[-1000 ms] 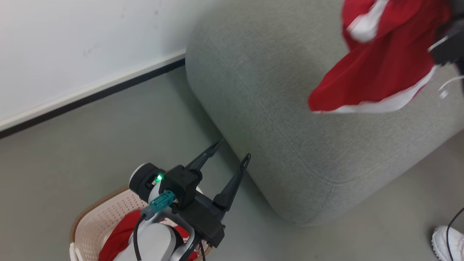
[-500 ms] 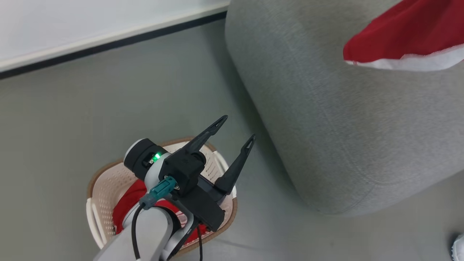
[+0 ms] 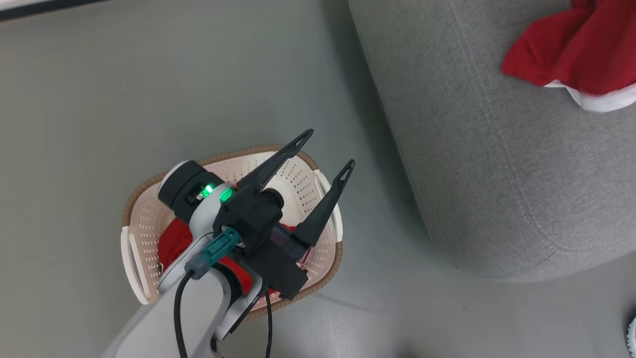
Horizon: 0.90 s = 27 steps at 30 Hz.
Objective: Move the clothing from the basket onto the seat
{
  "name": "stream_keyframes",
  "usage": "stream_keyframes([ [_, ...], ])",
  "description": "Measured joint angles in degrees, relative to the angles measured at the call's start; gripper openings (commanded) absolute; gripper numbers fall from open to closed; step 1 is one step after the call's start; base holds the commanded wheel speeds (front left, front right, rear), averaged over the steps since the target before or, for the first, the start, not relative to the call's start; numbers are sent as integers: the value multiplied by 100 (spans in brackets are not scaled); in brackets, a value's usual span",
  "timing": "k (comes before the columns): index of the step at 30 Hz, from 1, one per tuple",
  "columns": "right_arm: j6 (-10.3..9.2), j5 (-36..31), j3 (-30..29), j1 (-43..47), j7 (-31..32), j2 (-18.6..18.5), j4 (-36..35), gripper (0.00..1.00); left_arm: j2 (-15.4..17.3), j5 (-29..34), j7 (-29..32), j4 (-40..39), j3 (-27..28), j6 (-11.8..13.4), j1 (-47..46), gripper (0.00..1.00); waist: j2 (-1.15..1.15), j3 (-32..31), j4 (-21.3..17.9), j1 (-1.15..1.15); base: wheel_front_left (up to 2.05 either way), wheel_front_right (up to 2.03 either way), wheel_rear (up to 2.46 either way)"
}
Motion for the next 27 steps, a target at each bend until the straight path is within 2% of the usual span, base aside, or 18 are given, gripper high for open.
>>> stream_keyframes([
  [9, -167, 56, -18, 286, -7, 258, 659, 0, -121, 78, 122, -48, -219, -14, -337, 100, 0, 406, -23, 0, 0, 0, 0],
  [17, -224, 51, 37, 287, -8, 616, 1063, 0, -218, 121, 157, -45, -407, -68, -436, 100, 0, 535, -32, 0, 0, 0, 0],
  [19, -249, 51, 47, 292, -8, 660, 1129, 26, -236, 132, 156, -44, -438, -75, -485, 100, 0, 543, -26, 0, 0, 0, 0],
  [21, -265, 49, 71, 292, -9, 731, 1202, 57, -243, 137, 156, -34, -464, -111, -486, 100, 0, 544, -23, -1, 0, 0, 0],
  [22, -264, 47, 92, 292, -9, 759, 1245, 100, -243, 137, 156, -26, -469, -111, -486, 100, 0, 543, -22, -1, 0, 0, 0],
  [27, -198, -57, 213, 294, -9, 924, 1371, 100, -183, 136, 126, 62, -434, -111, -483, 100, -1, 484, -56, -1, 0, 0, 0],
])
